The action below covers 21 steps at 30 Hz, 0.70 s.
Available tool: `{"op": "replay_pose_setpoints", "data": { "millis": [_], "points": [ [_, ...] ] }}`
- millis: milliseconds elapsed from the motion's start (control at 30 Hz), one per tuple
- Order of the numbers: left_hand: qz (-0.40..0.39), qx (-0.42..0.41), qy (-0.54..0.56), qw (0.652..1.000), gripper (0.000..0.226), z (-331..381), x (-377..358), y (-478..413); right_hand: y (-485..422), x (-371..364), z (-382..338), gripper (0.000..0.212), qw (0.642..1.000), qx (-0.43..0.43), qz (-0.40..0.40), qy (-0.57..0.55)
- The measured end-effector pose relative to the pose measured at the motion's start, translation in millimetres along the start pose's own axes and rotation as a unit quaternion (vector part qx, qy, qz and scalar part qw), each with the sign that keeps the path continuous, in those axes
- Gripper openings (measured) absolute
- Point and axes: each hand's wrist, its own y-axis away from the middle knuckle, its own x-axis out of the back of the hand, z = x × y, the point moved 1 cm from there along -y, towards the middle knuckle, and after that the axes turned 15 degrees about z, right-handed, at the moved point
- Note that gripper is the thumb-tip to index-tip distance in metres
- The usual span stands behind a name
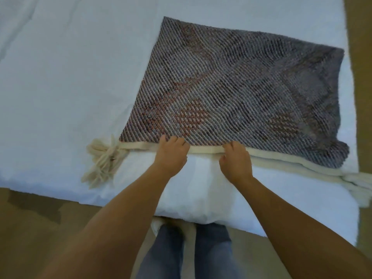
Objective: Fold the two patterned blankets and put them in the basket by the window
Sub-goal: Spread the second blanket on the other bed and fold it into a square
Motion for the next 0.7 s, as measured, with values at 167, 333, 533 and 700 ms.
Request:
{"op": "replay_pose_setpoints", "data": {
  "millis": [167, 333, 533, 700],
  "points": [
    [-0.011, -0.033, -0.020, 0.999, 0.031, 55, -19, -40, -3, -1, 79, 0.025, 0.998, 0.004, -0.013, 0.065],
    [-0.041, -0.007, -0.041, 0.998, 0.032, 79, -27, -56, -18, -5, 102, 0.022, 0.996, 0.063, -0.035, 0.052],
    [0.014, -0.084, 0.008, 0.996, 0.023, 92, -18, -48, -23, 9, 118, 0.021, 0.987, 0.014, -0.145, 0.068],
    [-0.083, -0.031, 0.015, 0.996, 0.045, 101, -26, -47, -13, 4, 132, 0.018, 0.982, -0.002, -0.187, -0.041]
  ]
}}
